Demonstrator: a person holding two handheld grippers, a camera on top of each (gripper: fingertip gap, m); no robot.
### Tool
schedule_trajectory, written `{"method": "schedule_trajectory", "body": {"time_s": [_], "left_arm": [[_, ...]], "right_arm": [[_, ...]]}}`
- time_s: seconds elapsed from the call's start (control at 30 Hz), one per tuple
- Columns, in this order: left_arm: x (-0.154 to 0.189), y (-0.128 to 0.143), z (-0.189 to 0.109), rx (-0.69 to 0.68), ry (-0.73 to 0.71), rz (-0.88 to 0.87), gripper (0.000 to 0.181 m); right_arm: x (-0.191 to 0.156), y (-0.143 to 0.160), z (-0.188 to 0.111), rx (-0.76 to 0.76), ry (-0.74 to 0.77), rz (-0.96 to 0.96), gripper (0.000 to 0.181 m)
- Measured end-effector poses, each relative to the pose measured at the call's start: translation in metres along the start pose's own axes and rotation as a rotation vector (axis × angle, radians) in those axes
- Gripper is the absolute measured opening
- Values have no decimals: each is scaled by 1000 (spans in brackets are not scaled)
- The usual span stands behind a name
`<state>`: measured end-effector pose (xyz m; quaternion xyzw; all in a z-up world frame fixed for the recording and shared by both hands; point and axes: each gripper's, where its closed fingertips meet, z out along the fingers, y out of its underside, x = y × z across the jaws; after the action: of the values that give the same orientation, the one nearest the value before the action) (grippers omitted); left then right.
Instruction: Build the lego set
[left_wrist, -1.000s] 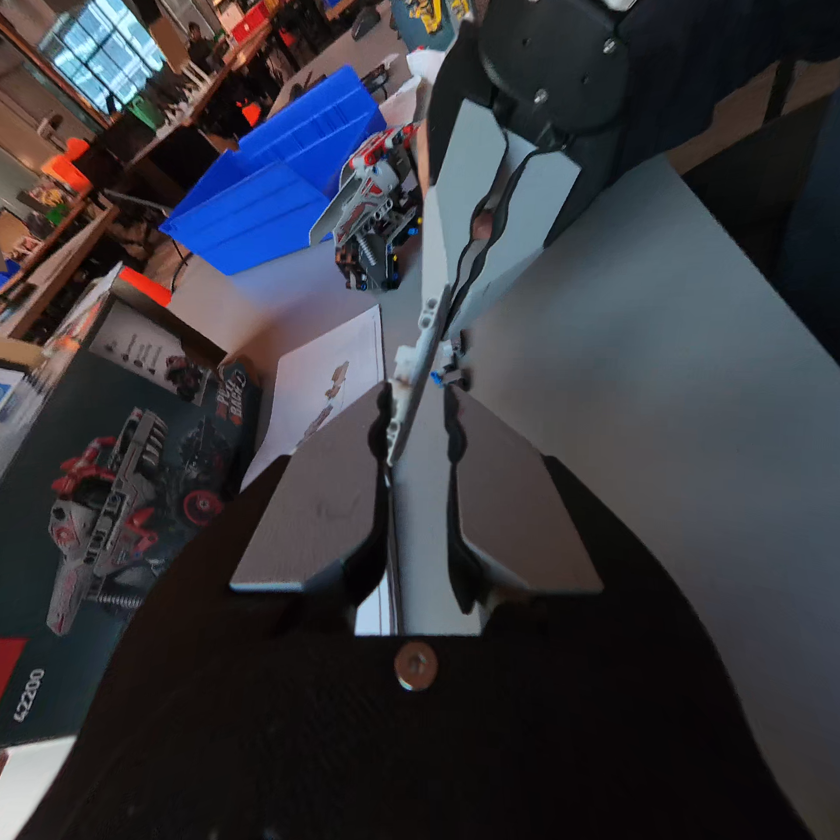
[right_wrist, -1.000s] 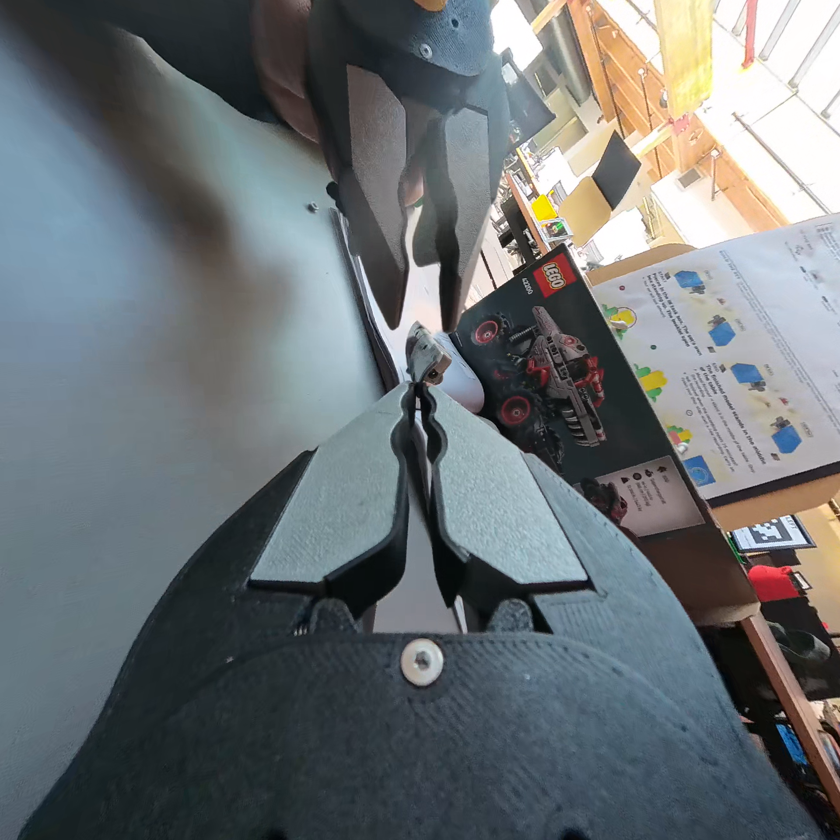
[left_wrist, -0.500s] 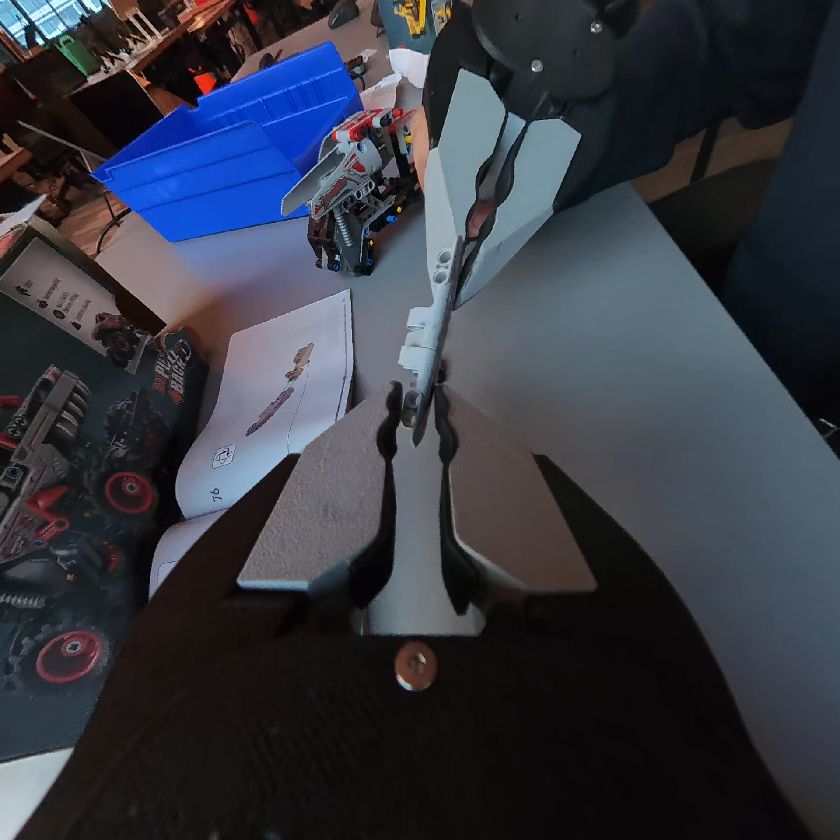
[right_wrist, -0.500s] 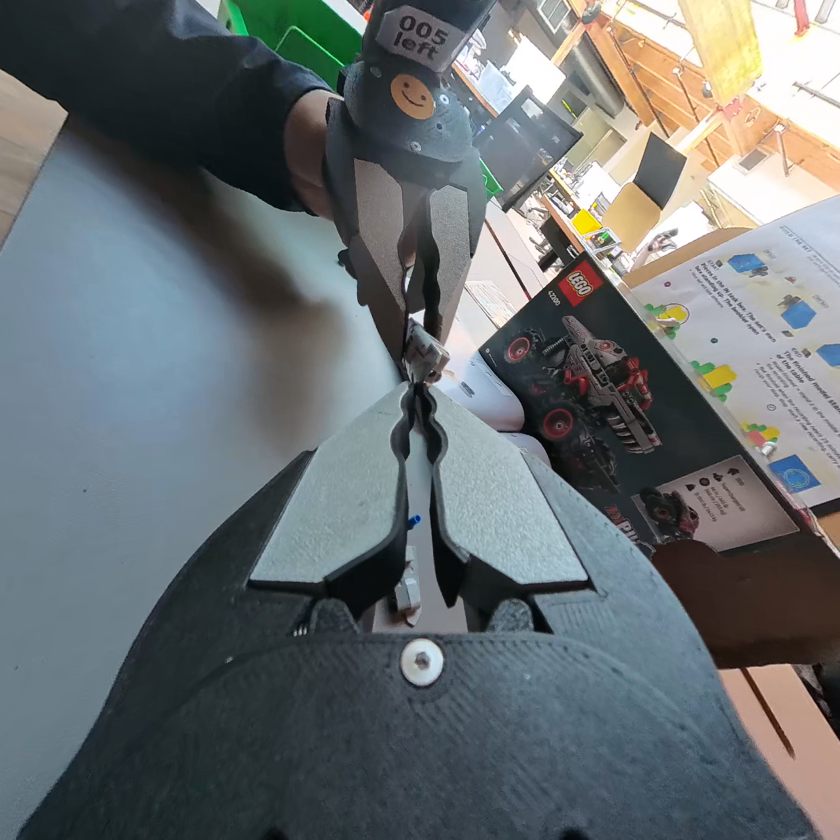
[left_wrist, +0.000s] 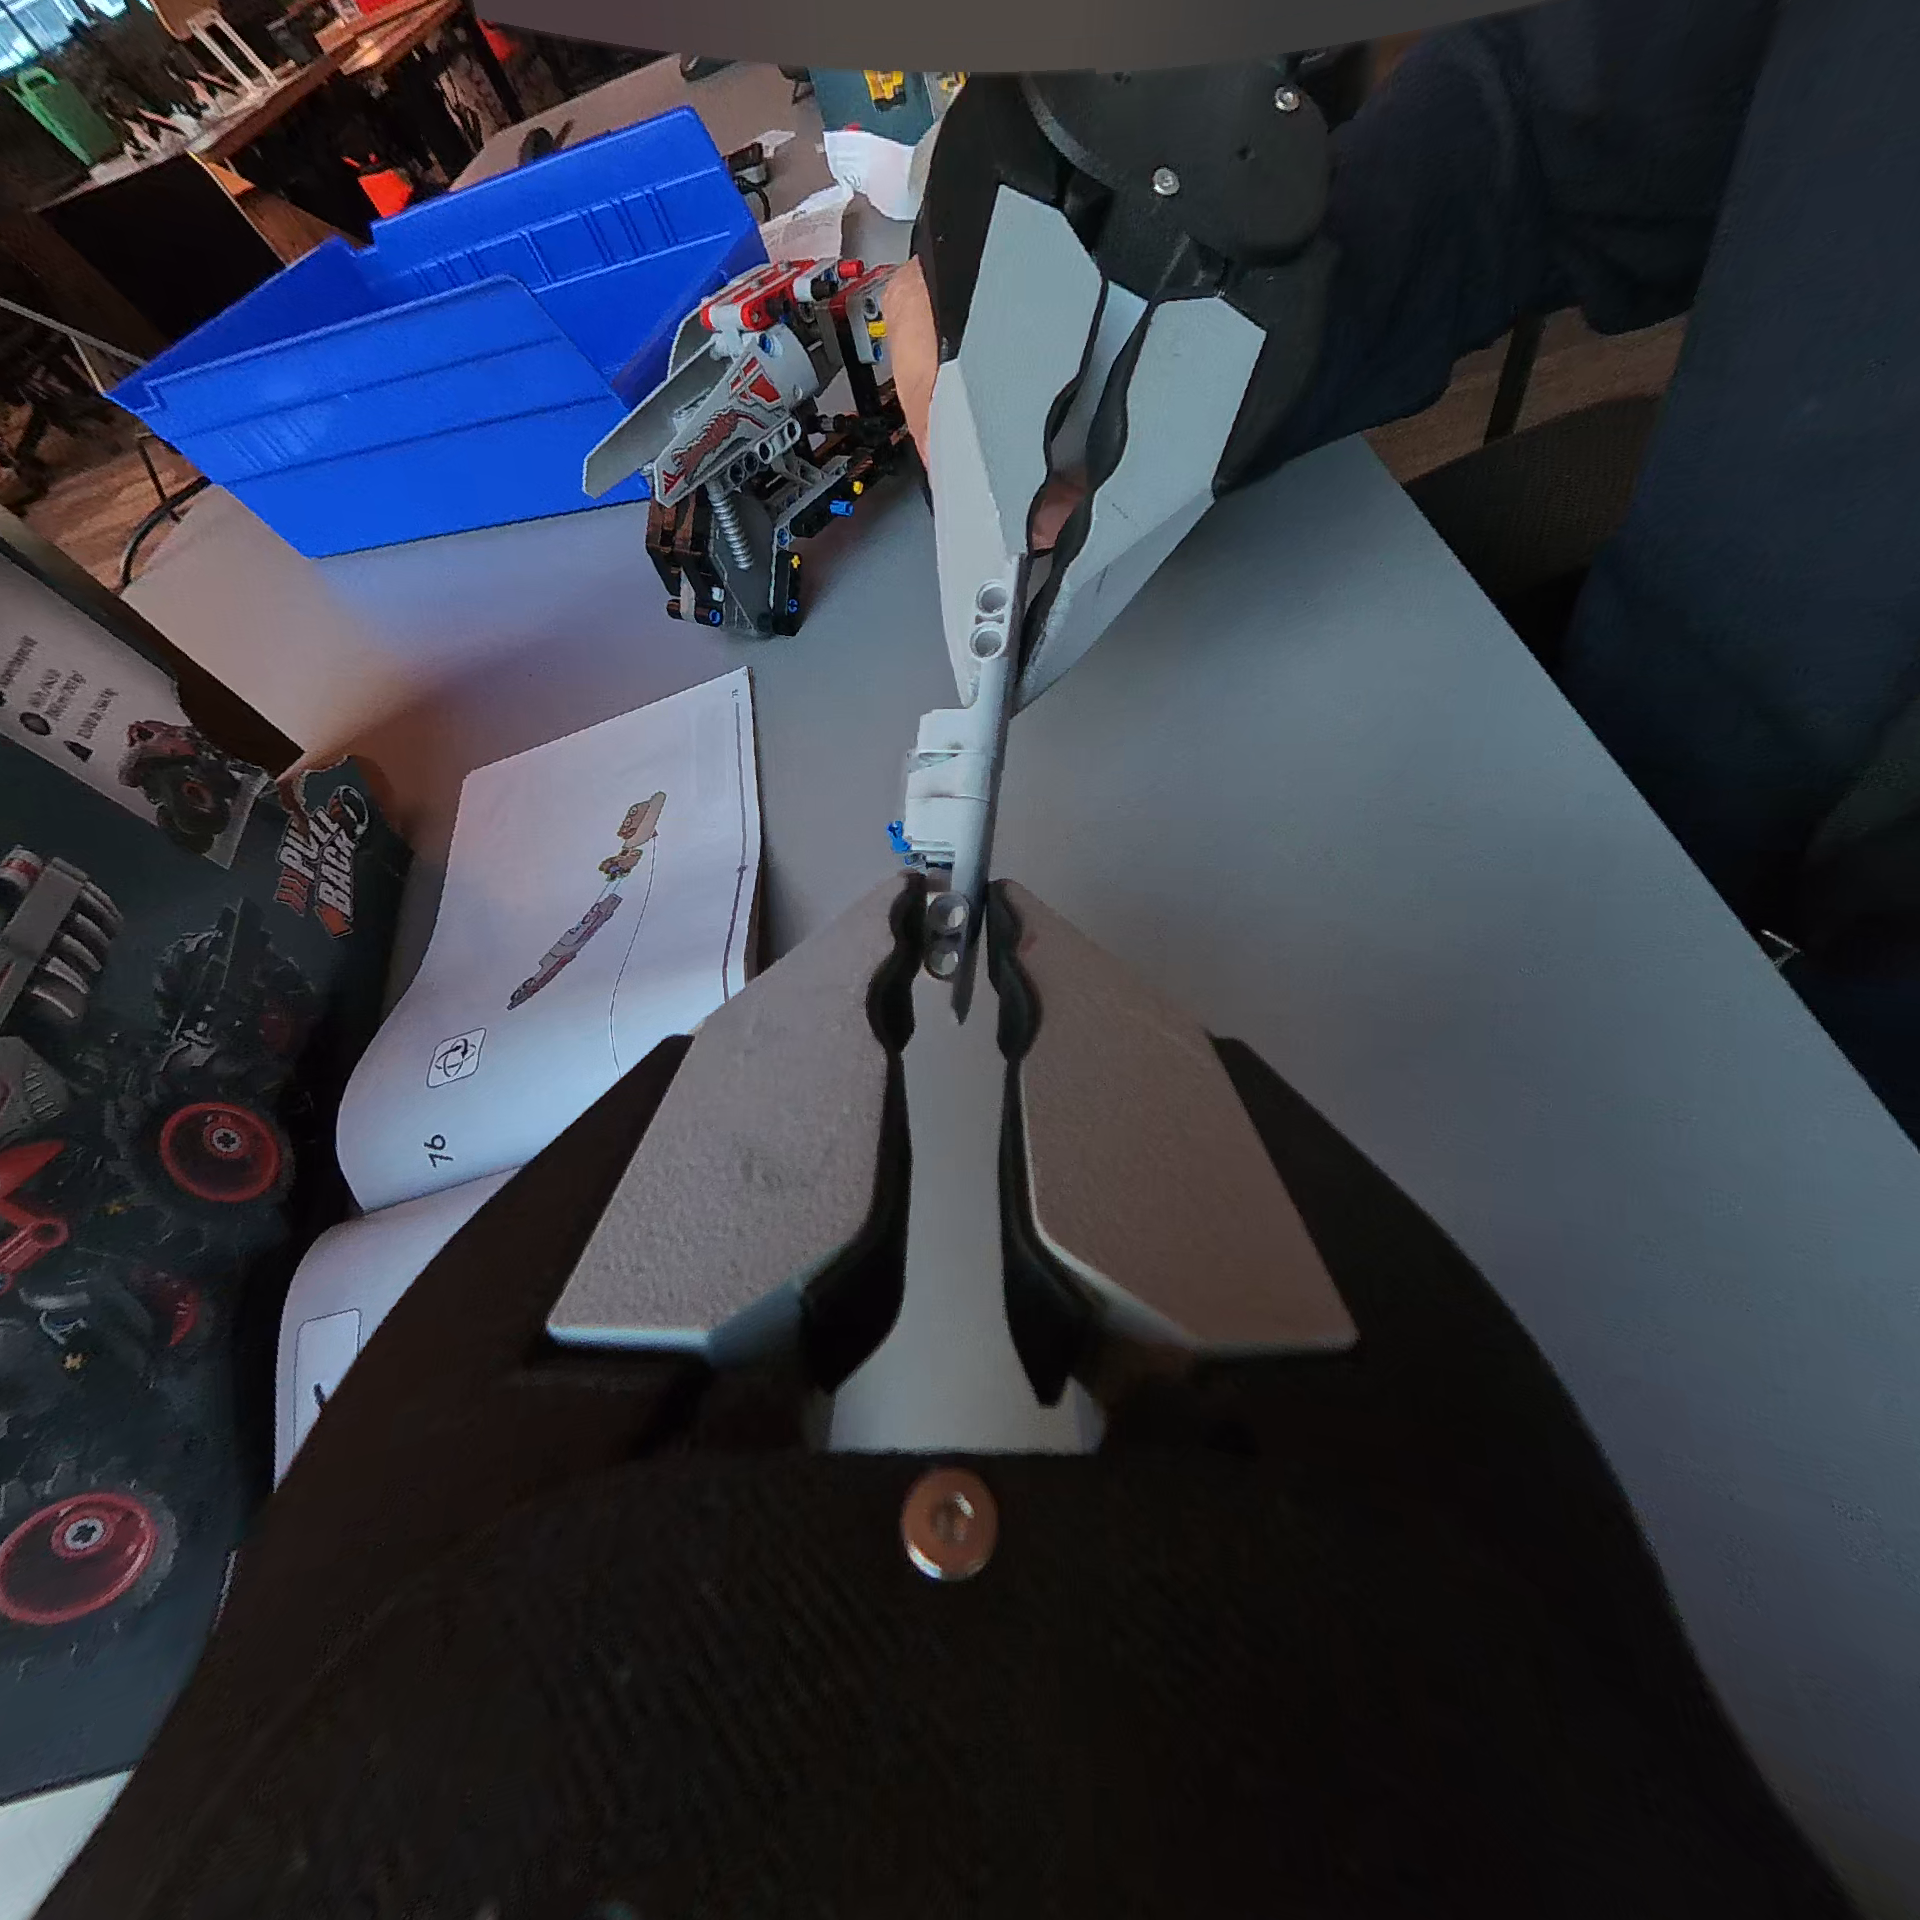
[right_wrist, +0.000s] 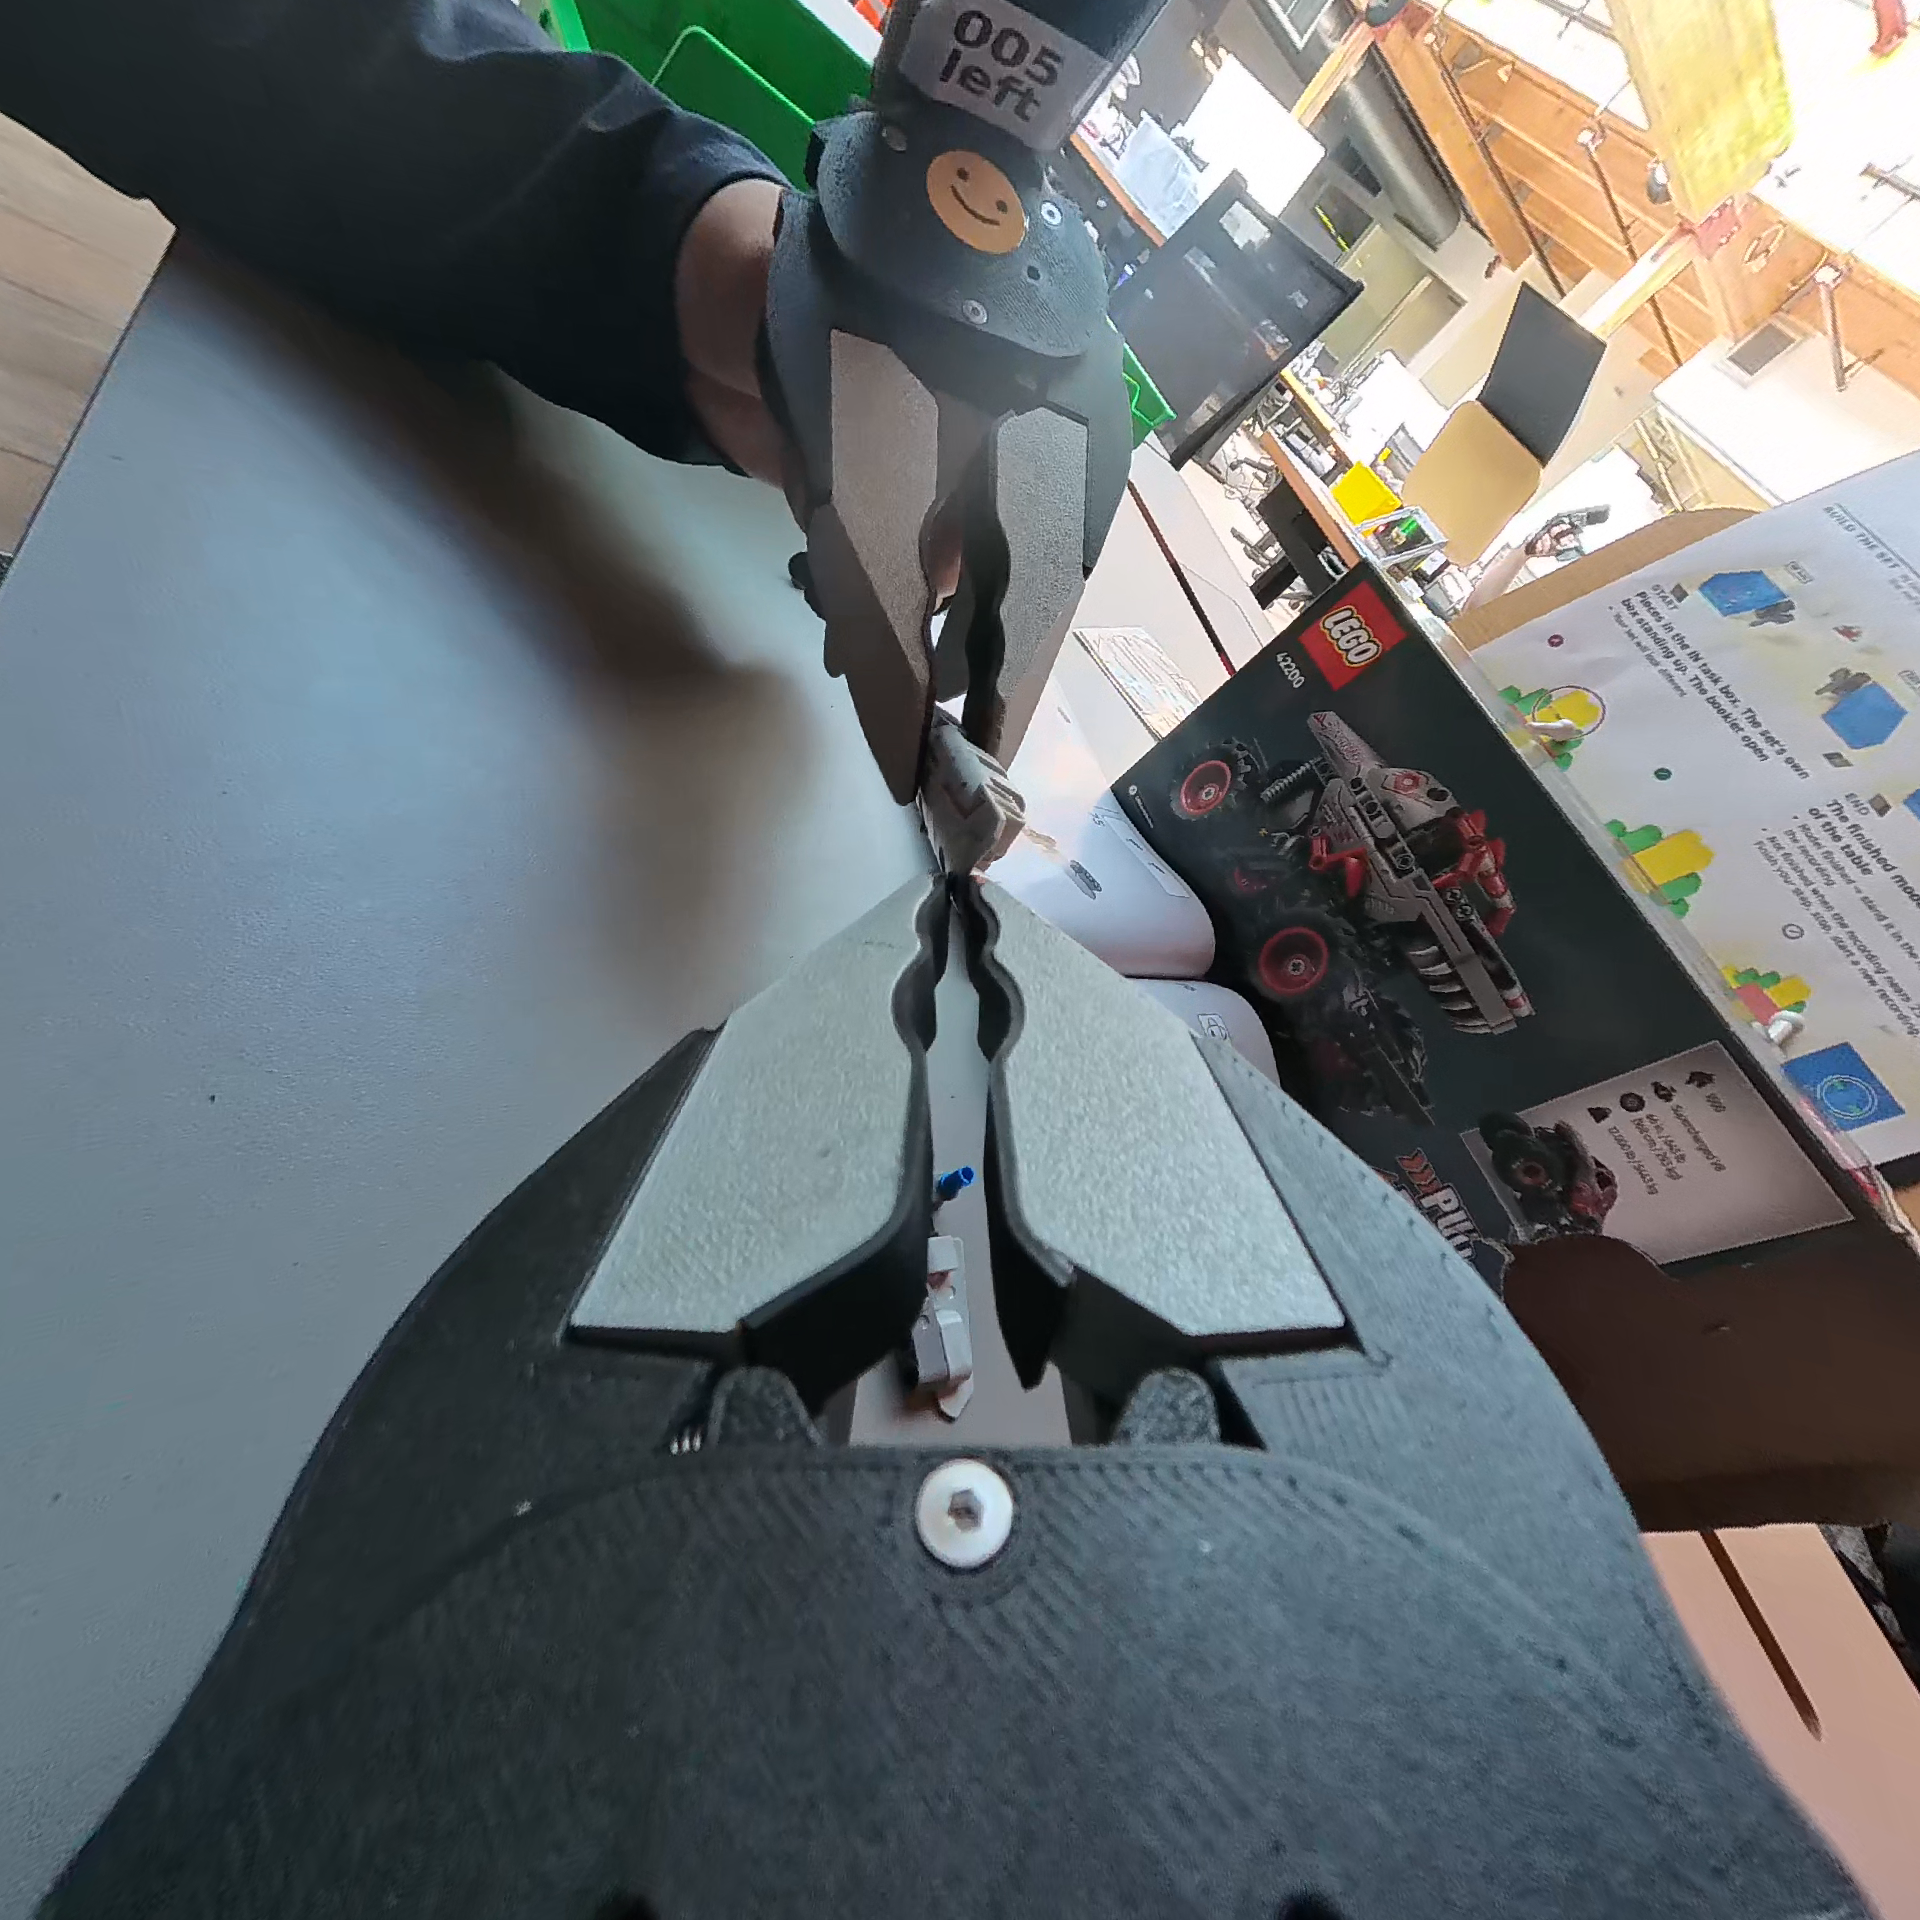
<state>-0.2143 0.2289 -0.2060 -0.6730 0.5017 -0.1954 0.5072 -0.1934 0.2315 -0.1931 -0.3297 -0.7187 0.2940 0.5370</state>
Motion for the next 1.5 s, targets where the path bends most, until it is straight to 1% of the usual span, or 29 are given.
{"method": "schedule_trajectory", "body": {"time_s": [0.03,0.17,0.33,0.47,0.53,0.6,0.63,0.73,0.8,0.9,0.93,1.0,1.07,1.1,1.2,1.3,1.5], "left_arm": [[0,0,0,3,2,-1,8],[4,-1,-1,6,25,0,7],[6,-2,-2,19,67,-91,5],[6,-3,-3,25,75,-114,5],[5,-1,-3,0,60,-117,5],[5,4,-1,-53,42,-126,4],[6,6,0,-74,42,-116,4],[7,11,3,-113,21,-52,4],[5,12,5,-123,-19,28,4],[0,7,7,-98,-123,296,5],[0,7,9,-108,-147,358,5],[3,8,15,-129,-166,422,5],[3,8,19,-146,-195,478,5],[2,6,19,-141,-214,501,5],[1,2,19,-126,-238,532,5],[1,2,19,-124,-239,528,5],[4,3,19,-118,-206,472,5]], "right_arm": [[0,0,0,-1,-2,0,0],[-1,2,0,-8,-7,3,0],[0,4,0,-20,-9,14,0],[2,12,2,-58,-5,25,0],[1,16,4,-72,-14,45,0],[1,19,5,-83,-26,70,1],[0,19,5,-74,-38,86,5],[-3,20,8,-66,-87,159,20],[-6,19,9,-53,-127,213,28],[-7,13,11,-23,-157,271,31],[-6,10,11,-9,-158,283,30],[-5,5,11,14,-159,305,27],[-5,6,12,4,-161,314,23],[-5,8,13,-9,-151,310,25],[-2,9,12,-9,-136,311,24],[0,12,12,-20,-132,320,21],[-3,13,13,-33,-137,300,21]]}}
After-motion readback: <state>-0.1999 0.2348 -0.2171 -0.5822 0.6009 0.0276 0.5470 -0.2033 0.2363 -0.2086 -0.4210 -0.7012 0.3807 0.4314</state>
